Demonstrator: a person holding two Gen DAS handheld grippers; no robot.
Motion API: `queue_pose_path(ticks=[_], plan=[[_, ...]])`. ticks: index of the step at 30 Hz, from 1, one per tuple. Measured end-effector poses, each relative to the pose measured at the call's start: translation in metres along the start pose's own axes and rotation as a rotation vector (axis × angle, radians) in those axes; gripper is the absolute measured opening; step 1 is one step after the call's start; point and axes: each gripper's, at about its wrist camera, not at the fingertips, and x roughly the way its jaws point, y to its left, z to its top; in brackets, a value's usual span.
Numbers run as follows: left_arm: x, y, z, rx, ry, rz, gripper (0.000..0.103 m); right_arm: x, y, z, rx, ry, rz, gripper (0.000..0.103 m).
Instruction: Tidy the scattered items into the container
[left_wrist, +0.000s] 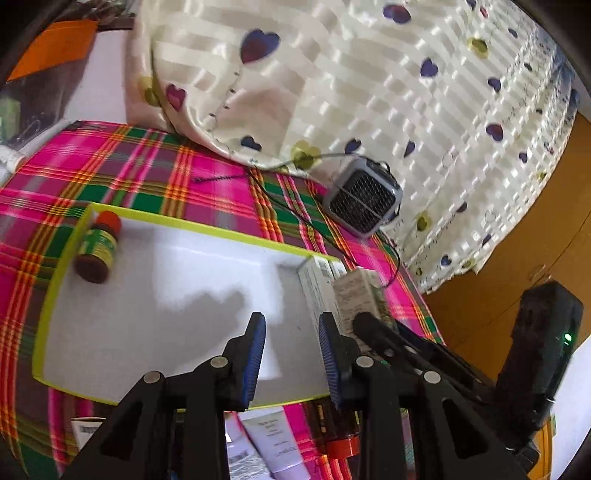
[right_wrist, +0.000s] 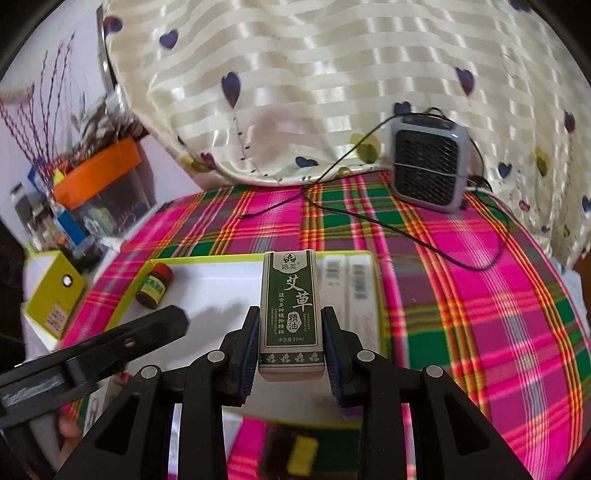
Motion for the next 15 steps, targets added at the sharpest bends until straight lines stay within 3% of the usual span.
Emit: queue_pose_path(ticks=[7,15], plan=[[-0.015,0.021,0.008,-0.051,-0.048,-0.002,0.03,0.03,0.015,0.01,-0.014,0.025,-0.05,0.033],[-0.013,0.042,0.009,-0.123,-0.04,0.013,0.03,0.051,0.016,0.016,0.001,0.044,-0.119,0.033]])
